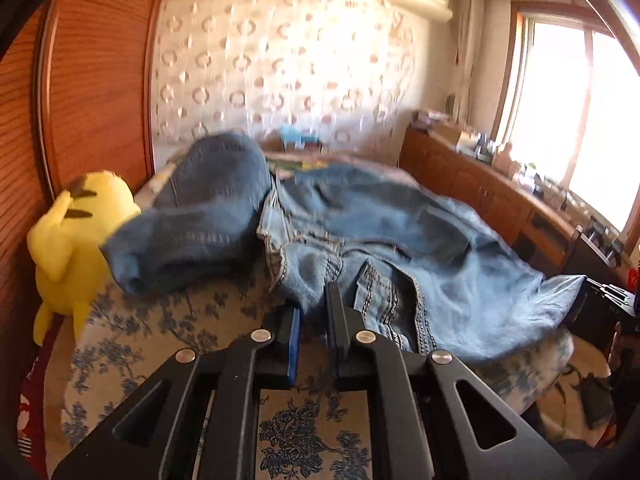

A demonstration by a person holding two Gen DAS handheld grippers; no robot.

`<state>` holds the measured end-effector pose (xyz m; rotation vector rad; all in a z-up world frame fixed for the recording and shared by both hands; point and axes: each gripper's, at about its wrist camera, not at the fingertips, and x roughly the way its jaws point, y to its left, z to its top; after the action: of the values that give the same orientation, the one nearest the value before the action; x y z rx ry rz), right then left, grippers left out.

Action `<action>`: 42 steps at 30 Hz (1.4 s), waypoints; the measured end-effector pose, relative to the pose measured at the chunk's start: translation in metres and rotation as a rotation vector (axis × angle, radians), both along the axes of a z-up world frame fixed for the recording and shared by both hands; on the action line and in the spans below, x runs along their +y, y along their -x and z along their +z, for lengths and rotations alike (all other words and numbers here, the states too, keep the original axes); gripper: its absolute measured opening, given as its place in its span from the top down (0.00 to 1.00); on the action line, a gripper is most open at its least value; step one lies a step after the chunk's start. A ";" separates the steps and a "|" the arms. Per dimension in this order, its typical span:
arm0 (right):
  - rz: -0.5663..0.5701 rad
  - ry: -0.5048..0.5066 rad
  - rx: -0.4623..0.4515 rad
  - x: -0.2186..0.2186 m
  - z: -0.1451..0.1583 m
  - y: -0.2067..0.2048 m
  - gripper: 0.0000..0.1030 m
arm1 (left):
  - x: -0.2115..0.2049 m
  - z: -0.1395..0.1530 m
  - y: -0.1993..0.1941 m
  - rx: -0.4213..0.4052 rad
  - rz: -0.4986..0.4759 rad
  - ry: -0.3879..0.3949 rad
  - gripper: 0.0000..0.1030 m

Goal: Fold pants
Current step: 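Grasp the jeans edge with the right tool while the left tool grasps the leg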

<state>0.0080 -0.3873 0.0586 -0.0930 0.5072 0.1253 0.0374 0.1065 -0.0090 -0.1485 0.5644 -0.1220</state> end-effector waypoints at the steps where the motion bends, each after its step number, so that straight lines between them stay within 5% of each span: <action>1: 0.002 0.000 -0.014 0.000 0.004 0.003 0.96 | 0.003 0.008 0.006 -0.021 0.004 0.004 0.89; 18: 0.046 0.014 -0.236 -0.009 0.035 0.073 0.96 | 0.010 0.081 0.080 -0.238 0.009 0.041 0.90; 23: 0.056 0.023 -0.280 -0.010 0.022 0.076 0.96 | 0.010 0.077 0.076 -0.225 -0.006 0.020 0.90; 32: 0.055 0.060 -0.211 -0.004 -0.031 0.023 0.96 | 0.006 0.028 0.043 -0.091 -0.016 0.023 0.90; 42: 0.024 0.112 -0.155 0.000 -0.078 -0.062 0.96 | -0.004 0.023 -0.011 -0.062 -0.021 -0.028 0.90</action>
<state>0.0703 -0.3875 -0.0193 -0.2167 0.3578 0.1125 0.0482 0.1024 0.0142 -0.1111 0.5061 -0.1387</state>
